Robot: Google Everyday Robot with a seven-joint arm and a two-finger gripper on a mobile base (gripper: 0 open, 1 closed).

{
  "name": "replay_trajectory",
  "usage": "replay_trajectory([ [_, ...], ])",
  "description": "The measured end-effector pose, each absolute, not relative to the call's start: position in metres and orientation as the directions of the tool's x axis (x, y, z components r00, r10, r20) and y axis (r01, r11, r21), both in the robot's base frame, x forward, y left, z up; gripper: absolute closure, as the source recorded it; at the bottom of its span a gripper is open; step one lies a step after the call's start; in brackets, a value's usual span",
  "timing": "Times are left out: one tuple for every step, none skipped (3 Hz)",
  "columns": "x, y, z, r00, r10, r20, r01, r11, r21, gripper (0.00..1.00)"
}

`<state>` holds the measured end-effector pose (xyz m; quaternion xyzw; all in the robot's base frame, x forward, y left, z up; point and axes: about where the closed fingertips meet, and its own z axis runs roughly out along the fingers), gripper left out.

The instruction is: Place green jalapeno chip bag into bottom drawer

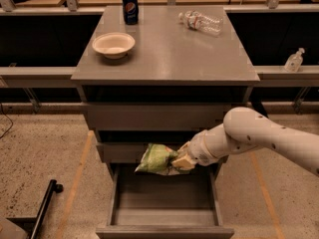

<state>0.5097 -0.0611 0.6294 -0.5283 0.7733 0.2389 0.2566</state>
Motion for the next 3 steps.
replay_trajectory([
  [0.512, -0.053, 0.596, -0.315, -0.683, -0.659, -0.94, 0.32, 0.118, 1.0],
  [0.515, -0.047, 0.546, -0.33, -0.682, -0.652, -0.938, 0.316, 0.144, 1.0],
  [0.521, -0.046, 0.499, -0.353, -0.683, -0.64, -0.931, 0.324, 0.167, 1.0],
])
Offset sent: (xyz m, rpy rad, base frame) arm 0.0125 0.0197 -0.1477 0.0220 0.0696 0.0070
